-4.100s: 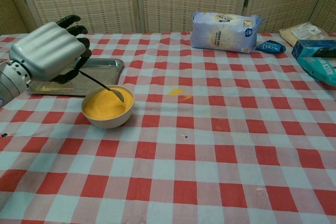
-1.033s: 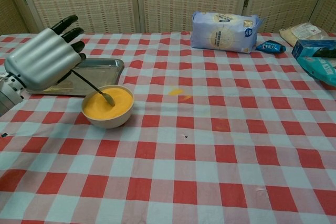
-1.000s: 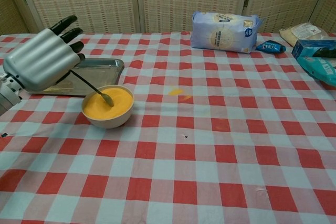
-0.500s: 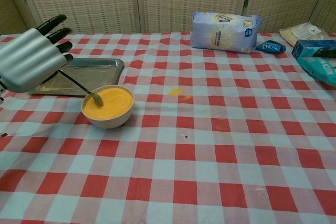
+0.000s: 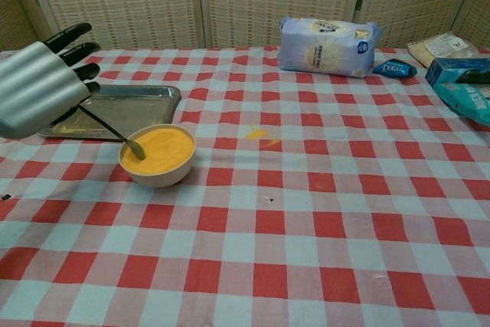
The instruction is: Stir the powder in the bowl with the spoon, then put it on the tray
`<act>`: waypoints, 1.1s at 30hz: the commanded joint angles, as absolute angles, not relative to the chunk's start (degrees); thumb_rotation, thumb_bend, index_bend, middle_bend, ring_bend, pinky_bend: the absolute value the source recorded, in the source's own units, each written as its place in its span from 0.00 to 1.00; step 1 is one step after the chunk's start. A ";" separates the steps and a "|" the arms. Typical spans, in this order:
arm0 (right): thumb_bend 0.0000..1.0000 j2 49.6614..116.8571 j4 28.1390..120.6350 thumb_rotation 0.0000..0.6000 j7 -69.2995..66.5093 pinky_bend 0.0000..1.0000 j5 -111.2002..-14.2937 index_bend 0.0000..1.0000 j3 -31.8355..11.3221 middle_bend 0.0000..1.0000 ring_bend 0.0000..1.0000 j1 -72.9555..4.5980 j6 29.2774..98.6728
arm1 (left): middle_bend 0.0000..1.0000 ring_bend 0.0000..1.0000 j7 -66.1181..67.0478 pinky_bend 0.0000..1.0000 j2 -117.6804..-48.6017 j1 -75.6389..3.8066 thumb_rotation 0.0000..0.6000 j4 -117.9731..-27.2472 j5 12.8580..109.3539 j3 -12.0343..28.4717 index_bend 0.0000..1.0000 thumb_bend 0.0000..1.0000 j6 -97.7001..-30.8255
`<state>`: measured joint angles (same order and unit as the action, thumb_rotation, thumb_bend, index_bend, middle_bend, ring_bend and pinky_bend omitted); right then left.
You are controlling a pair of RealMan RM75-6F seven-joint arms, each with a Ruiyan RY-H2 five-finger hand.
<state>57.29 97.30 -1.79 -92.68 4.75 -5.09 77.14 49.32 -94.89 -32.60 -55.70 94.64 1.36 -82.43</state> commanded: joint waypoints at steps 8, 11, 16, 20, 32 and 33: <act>0.15 57.27 97.39 1.00 -1.81 0.00 -93.01 0.00 4.90 0.00 0.00 -5.16 77.11 | 0.35 0.12 45.40 0.03 -92.19 -32.06 1.00 -63.10 93.56 3.28 0.77 0.92 -82.21; 0.15 57.26 97.38 1.00 -1.92 0.00 -93.00 0.00 4.90 0.00 0.00 -5.12 77.23 | 0.35 0.12 43.05 0.03 -93.12 -32.45 1.00 -62.30 93.52 4.03 0.77 0.91 -82.34; 0.15 57.18 97.26 1.00 -2.13 0.00 -92.81 0.00 4.81 0.00 0.00 -5.12 77.27 | 0.35 0.12 40.71 0.03 -94.35 -33.00 1.00 -61.59 92.49 5.53 0.77 0.91 -81.89; 0.15 57.11 97.17 1.00 -2.34 0.00 -92.68 0.00 4.76 0.00 0.00 -5.11 77.31 | 0.36 0.12 39.55 0.03 -94.96 -33.23 1.00 -61.87 90.12 7.01 0.77 0.91 -80.25; 0.15 57.19 97.12 1.00 -2.28 0.00 -92.56 0.00 4.73 0.00 0.00 -5.22 77.09 | 0.36 0.12 37.43 0.03 -95.49 -33.78 1.00 -59.20 86.66 9.27 0.77 0.91 -78.04; 0.15 57.25 97.13 1.00 -2.19 0.00 -92.45 0.00 4.71 0.00 0.00 -5.27 76.96 | 0.36 0.12 37.31 0.03 -95.34 -34.07 1.00 -58.80 86.27 9.83 0.77 0.91 -77.94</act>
